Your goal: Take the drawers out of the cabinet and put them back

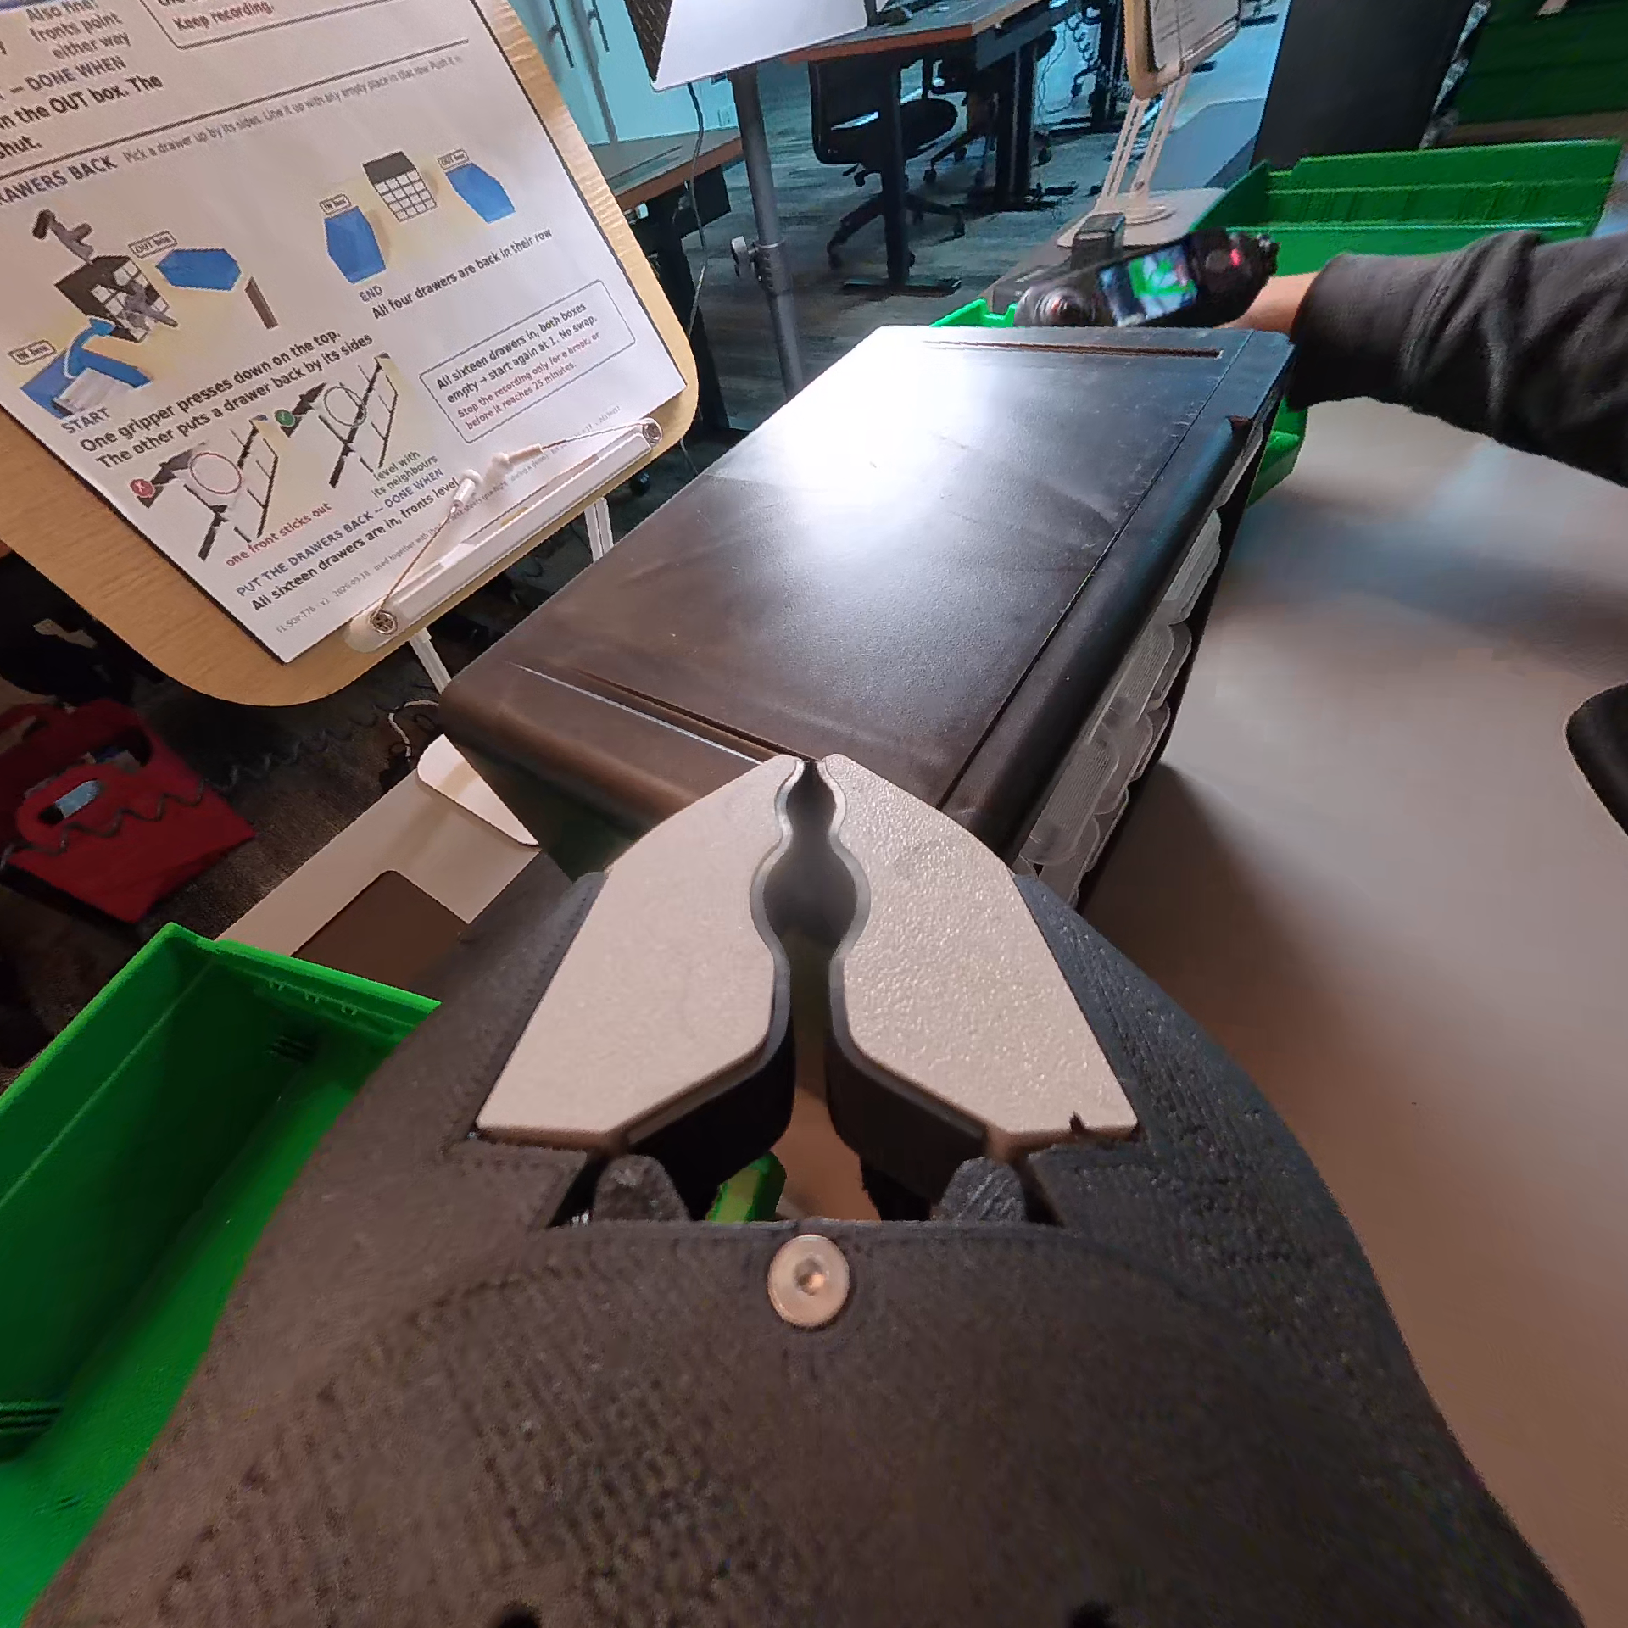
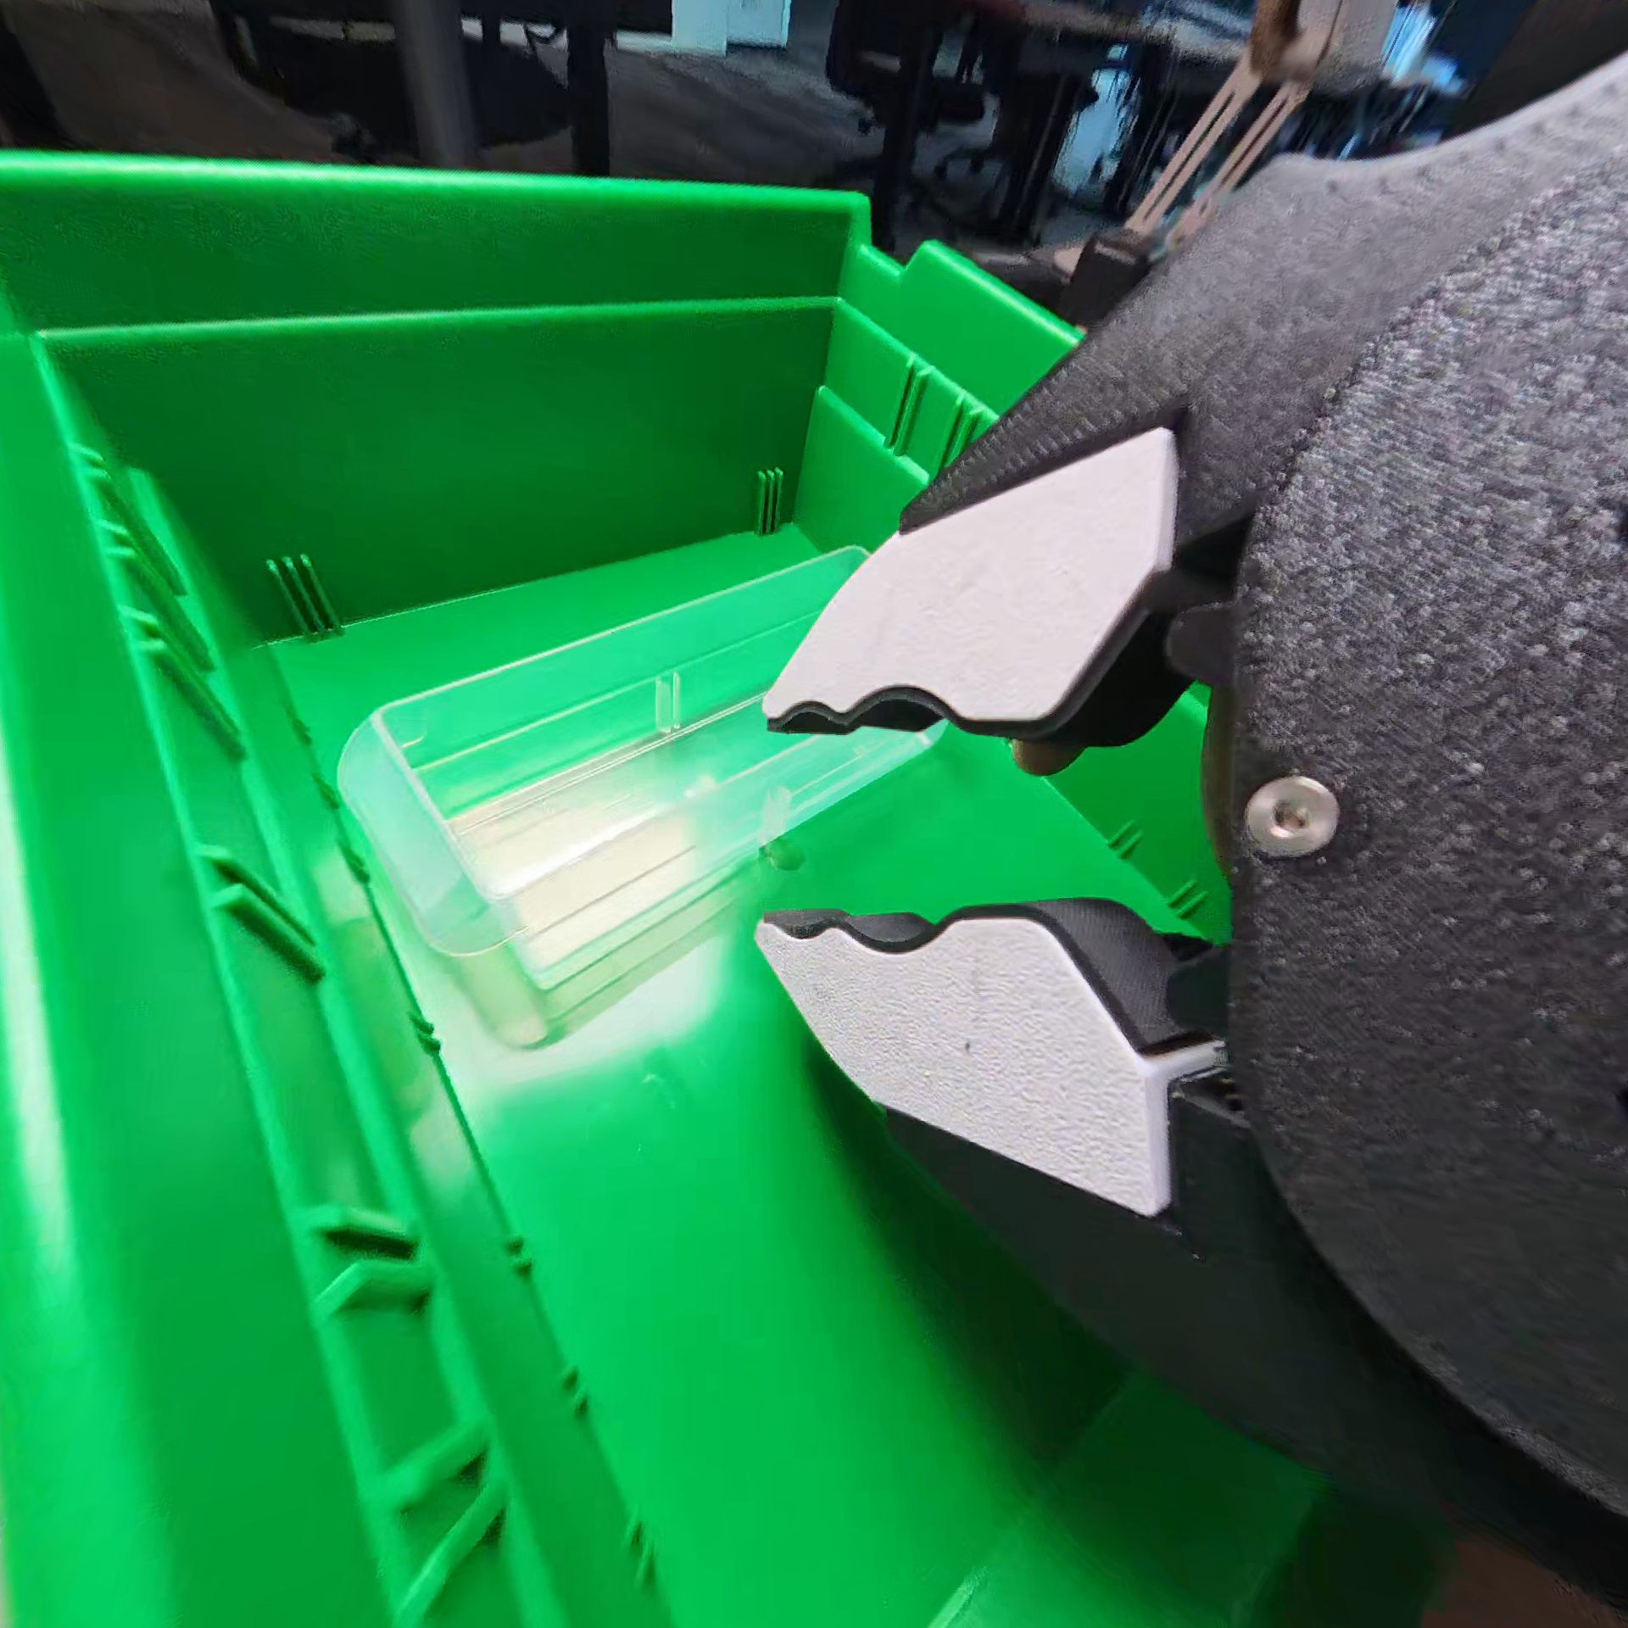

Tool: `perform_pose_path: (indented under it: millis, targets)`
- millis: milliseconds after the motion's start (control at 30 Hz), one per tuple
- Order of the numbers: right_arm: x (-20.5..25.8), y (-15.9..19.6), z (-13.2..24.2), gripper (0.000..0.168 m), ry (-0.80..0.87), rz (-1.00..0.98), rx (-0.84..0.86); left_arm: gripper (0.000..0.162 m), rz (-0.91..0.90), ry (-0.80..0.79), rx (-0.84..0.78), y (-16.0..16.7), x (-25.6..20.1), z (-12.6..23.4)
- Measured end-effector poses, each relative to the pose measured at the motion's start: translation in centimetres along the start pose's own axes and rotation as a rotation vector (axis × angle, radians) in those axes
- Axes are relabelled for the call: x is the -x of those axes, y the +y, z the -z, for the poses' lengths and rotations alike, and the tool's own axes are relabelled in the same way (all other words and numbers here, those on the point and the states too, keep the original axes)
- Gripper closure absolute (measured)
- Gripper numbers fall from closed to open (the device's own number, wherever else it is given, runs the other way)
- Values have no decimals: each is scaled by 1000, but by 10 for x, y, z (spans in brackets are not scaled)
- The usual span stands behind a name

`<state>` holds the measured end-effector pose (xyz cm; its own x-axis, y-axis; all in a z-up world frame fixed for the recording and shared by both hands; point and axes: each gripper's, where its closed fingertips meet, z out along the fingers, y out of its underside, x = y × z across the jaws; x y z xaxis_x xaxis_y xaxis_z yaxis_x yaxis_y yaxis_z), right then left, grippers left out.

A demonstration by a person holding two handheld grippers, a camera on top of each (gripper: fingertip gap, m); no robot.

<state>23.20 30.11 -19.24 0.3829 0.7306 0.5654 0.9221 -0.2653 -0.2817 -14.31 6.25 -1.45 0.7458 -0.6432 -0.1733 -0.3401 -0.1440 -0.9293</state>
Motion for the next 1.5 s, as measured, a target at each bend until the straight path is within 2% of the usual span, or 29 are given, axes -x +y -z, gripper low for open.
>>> perform_pose_path:
  millis: [133,300,367,467,567,633,733,800,900,1000,1100,1233,1367,1500]
  targets:
    - [-16,-3,-20,153,120,62,11,162,2,-2,-5,0,0,0]
    - [-36,-13,-39,156,227,118,7,162,0,0,-5,0,0,0]
    - [-47,-13,-45,156,272,122,18,162,-2,-1,-5,0,0,0]
    - [-58,-15,-45,144,305,107,7,162,-4,0,-8,0,0,0]
    - [-53,-21,-22,133,210,2,-84,162,3,11,-15,0,0,0]
    - [-32,-23,6,140,37,-53,-154,162,2,12,-15,0,0,0]
    - [33,-15,61,143,-395,-119,-168,162,-10,3,-11,0,0,0]
    - [64,-4,87,137,-500,-61,-138,162,-12,0,-7,0,0,0]
    - [97,19,90,127,-485,77,-1,162,-14,-2,-6,0,0,0]
    - [106,39,72,141,-367,207,127,162,-15,-5,-8,0,0,1]
    - [117,36,80,141,-354,201,74,162,-15,-3,-11,0,0,1]
    - [148,50,108,141,-284,314,60,162,-15,2,-11,0,0,1]
    - [189,61,142,141,-297,335,23,162,-16,-1,-7,0,0,1]
    - [202,70,157,141,-318,330,44,161,-17,-9,-5,0,0,1]
